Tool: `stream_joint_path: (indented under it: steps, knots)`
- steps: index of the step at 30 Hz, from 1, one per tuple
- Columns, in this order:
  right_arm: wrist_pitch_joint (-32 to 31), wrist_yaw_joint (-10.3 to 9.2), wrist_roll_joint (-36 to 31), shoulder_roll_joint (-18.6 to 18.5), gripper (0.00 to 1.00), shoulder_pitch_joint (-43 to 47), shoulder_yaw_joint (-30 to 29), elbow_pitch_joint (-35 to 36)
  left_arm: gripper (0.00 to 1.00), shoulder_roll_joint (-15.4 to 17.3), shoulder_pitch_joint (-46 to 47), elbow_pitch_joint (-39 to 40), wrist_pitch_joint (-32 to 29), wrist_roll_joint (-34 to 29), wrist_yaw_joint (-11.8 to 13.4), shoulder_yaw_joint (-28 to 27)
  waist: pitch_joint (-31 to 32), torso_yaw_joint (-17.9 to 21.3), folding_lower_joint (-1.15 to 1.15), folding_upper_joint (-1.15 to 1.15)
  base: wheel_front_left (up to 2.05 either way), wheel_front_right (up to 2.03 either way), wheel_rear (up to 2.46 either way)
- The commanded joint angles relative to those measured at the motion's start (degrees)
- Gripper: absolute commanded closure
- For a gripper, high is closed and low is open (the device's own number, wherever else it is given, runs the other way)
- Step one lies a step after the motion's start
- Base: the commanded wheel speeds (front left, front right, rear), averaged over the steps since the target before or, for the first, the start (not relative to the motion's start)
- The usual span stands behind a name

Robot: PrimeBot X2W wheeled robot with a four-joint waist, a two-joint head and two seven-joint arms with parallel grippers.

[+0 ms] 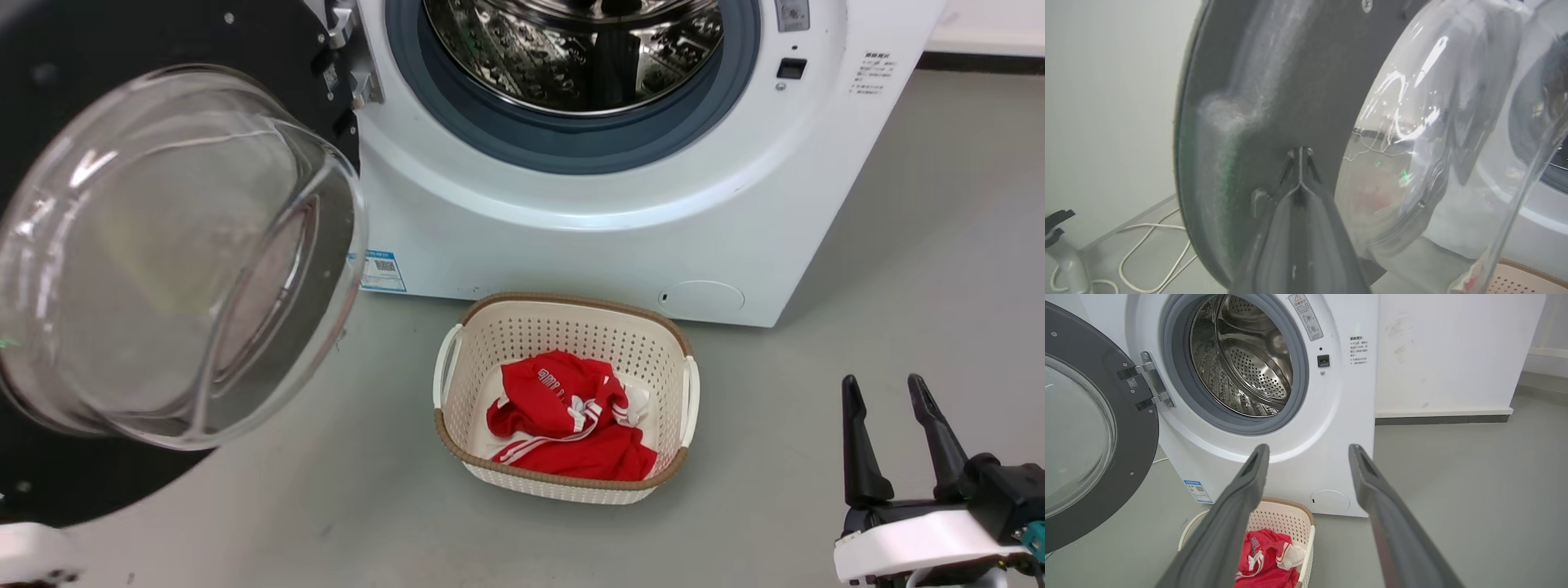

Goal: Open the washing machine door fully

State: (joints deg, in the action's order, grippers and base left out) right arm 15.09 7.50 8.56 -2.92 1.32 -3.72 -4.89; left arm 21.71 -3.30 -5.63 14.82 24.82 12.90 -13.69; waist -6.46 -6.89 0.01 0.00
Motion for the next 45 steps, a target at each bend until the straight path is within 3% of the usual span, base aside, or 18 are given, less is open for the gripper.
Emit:
stream_joint_path:
  steps: [1,14,21,29,37,38,39,40,45]
  knots:
    - [0.1,-0.03,-0.1,0.1,0.0,-1.0,0.2,0.2,1.0,1.5,1.3,-2.1,0.2,0.9,-0.6,-1.7,-0.6,0.4,-0.01,0.0,0.0,0.0,0.0]
    - [0.1,-0.02,-1.0,0.1,0.0,-2.5,0.8,0.8,1.0,9.5,11.5,-19.3,0.4,1.5,-5.3,-3.7,-2.5,0.9,-0.01,0.0,0.0,0.0,0.0]
    - [0.1,-0.03,-0.8,0.1,0.0,-2.7,1.4,0.3,1.0,10.9,15.0,-24.0,0.4,0.5,-7.3,-4.0,-2.1,1.5,-0.01,0.0,0.0,0.0,0.0]
    - [0.1,-0.03,0.6,0.1,0.0,-1.3,2.0,-0.7,1.0,5.0,8.6,-19.2,0.4,-2.8,-7.4,-7.5,0.8,2.7,-0.01,0.0,0.0,0.0,0.0]
    - [0.1,-0.02,0.6,0.1,0.0,0.2,1.8,-1.1,1.0,-7.2,-2.2,-6.1,0.4,-6.4,-6.6,-9.1,3.3,2.4,-0.01,0.0,0.0,0.0,0.0]
    - [0.1,-0.03,0.6,0.1,0.0,0.3,1.7,-1.0,0.69,-8.9,-3.5,-4.9,0.4,-6.8,-6.8,-8.6,3.5,2.4,-0.01,0.0,0.0,0.0,0.0]
    - [0.1,-0.03,0.4,0.1,0.0,0.6,1.7,-1.0,0.52,-10.4,-4.6,-3.6,0.4,-7.3,-7.2,-7.9,3.8,2.3,-0.01,0.0,0.0,0.0,0.0]
    - [0.1,-0.02,0.3,0.1,0.0,0.8,1.7,-1.0,0.0,-11.8,-5.5,-2.5,0.4,-7.8,-7.2,-7.4,4.0,2.3,-0.01,0.0,0.0,0.0,0.0]
    - [0.1,-0.02,-0.2,0.1,0.0,1.8,1.8,-0.9,0.0,-16.2,-8.4,1.7,0.4,-10.0,-7.7,-4.3,5.5,1.9,-0.01,0.0,0.0,0.0,0.0]
